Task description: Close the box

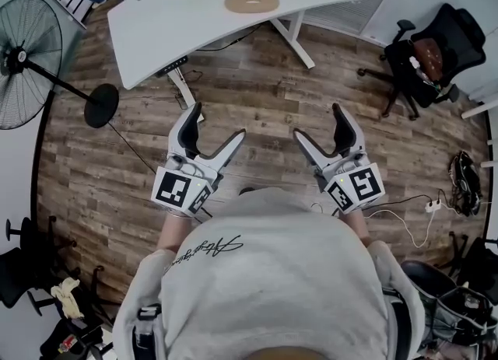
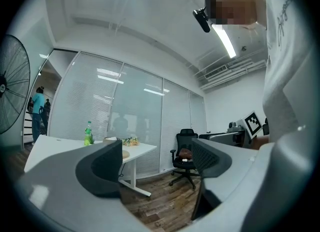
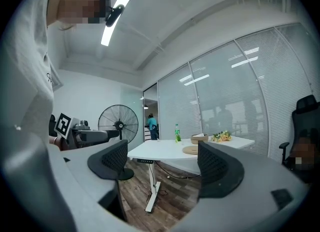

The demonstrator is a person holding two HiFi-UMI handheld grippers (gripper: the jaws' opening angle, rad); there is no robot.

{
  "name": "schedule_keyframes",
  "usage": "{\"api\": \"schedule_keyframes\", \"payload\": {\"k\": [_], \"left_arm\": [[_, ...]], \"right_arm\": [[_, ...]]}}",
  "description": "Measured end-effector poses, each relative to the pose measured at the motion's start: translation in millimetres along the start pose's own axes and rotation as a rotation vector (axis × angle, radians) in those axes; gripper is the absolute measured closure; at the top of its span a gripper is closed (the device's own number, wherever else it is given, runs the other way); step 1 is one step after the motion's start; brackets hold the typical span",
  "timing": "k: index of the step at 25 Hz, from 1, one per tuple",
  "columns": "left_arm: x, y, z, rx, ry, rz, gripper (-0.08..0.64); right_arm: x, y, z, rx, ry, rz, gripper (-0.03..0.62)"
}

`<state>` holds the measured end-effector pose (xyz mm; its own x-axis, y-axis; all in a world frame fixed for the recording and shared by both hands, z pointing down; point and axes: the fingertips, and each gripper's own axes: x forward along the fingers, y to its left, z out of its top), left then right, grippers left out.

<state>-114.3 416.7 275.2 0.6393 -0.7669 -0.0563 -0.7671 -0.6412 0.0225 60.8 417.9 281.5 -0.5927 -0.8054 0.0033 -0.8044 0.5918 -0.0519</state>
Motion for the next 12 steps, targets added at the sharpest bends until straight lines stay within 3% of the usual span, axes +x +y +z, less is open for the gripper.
{"api": "schedule_keyframes", "payload": {"k": [12], "left_arm": [[-30, 31, -11, -0.03, 0.007, -0.028, 0.143]], "right_arm": [[28, 40, -15, 0.013, 0.01, 0.007, 0.169]]}}
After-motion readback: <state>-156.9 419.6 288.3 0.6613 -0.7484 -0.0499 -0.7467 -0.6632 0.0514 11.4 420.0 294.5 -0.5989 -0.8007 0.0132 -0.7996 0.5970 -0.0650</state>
